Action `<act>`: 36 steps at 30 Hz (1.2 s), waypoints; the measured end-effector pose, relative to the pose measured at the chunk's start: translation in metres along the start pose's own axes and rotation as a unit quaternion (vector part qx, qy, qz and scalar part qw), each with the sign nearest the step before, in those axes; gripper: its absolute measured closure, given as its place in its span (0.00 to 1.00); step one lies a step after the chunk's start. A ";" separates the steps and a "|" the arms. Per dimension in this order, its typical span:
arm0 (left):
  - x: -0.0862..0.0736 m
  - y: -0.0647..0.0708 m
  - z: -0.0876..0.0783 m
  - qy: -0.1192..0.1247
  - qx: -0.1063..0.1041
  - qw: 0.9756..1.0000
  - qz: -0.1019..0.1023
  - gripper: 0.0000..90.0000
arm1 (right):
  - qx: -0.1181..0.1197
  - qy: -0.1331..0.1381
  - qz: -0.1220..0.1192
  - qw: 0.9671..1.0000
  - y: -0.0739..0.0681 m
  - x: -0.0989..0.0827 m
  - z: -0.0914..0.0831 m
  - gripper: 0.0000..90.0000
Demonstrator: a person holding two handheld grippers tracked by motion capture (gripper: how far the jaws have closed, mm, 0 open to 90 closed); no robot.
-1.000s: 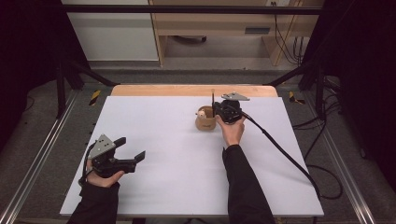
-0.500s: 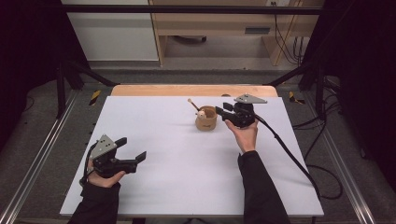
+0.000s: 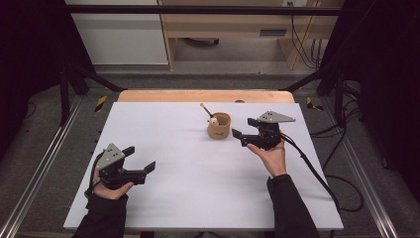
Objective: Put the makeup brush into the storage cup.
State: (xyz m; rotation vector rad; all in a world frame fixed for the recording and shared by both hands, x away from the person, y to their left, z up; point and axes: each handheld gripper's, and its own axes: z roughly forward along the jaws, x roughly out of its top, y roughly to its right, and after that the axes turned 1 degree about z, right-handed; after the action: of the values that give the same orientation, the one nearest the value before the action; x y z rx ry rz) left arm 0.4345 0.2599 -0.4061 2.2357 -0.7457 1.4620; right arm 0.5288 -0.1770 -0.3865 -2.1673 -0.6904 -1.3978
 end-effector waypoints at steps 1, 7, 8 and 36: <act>0.000 0.000 0.000 0.000 0.000 1.000 0.000 0.07 | 0.000 0.002 0.000 1.000 -0.001 0.000 -0.003 0.23; 0.000 0.000 0.000 0.000 0.001 1.000 0.000 0.07 | -0.003 0.006 -0.010 1.000 -0.009 -0.004 -0.018 0.16; 0.000 0.001 0.000 0.000 0.001 1.000 0.000 0.07 | -0.001 0.005 -0.008 1.000 -0.010 -0.005 -0.020 0.15; -0.002 0.004 0.002 -0.009 0.000 1.000 0.004 0.07 | -0.009 0.011 0.001 1.000 -0.007 -0.053 -0.082 0.04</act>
State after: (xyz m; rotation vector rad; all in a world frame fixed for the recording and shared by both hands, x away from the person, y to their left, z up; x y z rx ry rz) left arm 0.4328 0.2555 -0.4084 2.2498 -0.7603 1.4471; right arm 0.4492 -0.2317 -0.4044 -2.1619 -0.6683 -1.4304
